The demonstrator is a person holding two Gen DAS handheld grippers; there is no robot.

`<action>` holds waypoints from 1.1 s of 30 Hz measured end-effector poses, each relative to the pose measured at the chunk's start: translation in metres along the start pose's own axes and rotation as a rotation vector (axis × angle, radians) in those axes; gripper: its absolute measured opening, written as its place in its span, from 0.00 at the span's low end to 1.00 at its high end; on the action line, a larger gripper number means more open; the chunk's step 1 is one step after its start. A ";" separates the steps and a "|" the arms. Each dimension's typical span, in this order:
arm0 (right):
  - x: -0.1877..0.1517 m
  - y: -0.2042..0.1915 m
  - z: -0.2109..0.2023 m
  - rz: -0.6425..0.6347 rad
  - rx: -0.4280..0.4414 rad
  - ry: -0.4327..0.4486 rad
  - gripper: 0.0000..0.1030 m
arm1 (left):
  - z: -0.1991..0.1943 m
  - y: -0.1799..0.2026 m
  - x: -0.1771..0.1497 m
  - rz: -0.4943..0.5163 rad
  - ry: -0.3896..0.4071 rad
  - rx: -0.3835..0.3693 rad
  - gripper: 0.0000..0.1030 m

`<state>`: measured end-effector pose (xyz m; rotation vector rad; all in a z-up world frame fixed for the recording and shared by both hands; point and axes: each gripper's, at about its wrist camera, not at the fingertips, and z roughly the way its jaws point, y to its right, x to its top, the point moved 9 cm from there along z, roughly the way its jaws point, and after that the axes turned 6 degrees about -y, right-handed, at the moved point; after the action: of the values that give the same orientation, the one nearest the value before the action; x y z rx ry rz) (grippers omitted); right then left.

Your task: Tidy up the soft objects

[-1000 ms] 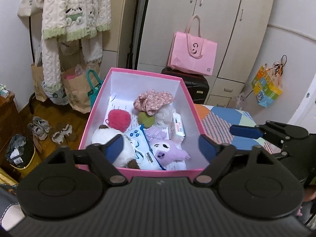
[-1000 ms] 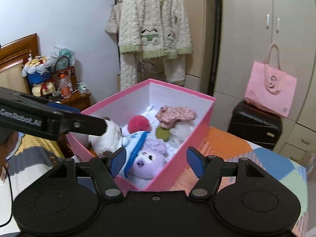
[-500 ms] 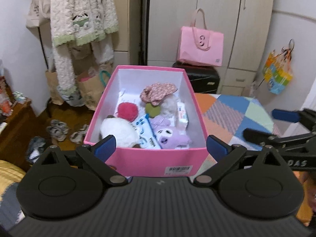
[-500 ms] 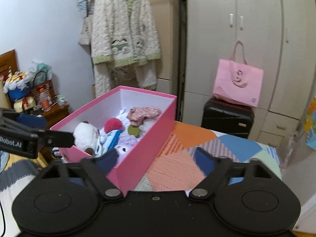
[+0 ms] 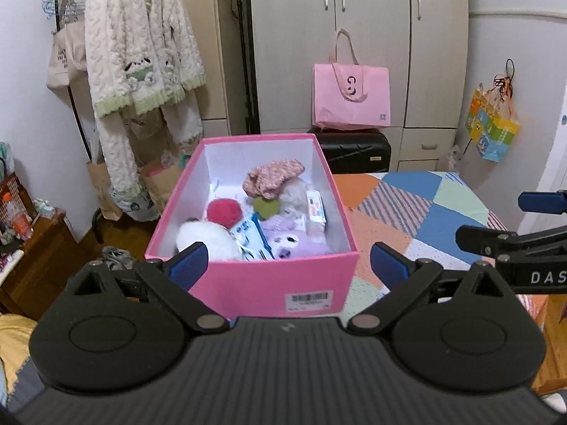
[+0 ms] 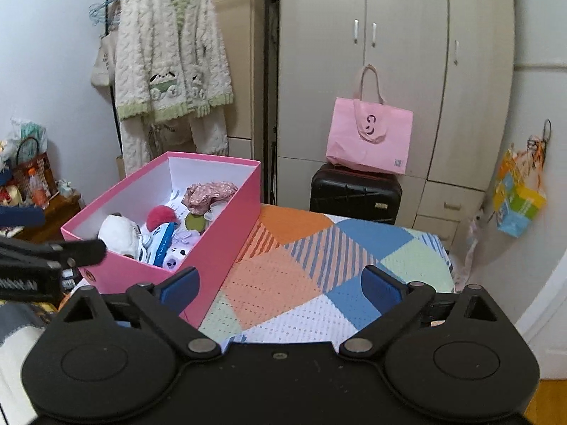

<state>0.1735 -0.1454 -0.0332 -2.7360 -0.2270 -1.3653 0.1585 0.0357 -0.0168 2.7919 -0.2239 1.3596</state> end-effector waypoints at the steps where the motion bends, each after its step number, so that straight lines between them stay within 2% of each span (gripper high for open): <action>1: -0.002 0.001 -0.002 0.010 -0.006 0.002 0.97 | 0.001 0.001 -0.002 -0.004 -0.001 0.000 0.96; 10: -0.017 0.011 -0.013 0.059 -0.098 0.033 0.97 | 0.007 0.004 -0.016 -0.025 -0.002 -0.004 0.96; 16: -0.021 0.021 -0.024 0.088 -0.160 0.074 0.97 | 0.003 0.003 -0.020 -0.039 0.028 0.013 0.96; 24: -0.026 0.022 -0.033 0.120 -0.175 0.108 0.97 | -0.002 0.007 -0.023 -0.052 0.064 0.002 0.96; 33: -0.034 0.019 -0.040 0.126 -0.172 0.123 0.97 | -0.007 0.013 -0.022 -0.029 0.091 0.022 0.96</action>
<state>0.1248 -0.1727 -0.0367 -2.7305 0.0736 -1.5782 0.1379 0.0266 -0.0306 2.7311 -0.1668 1.4864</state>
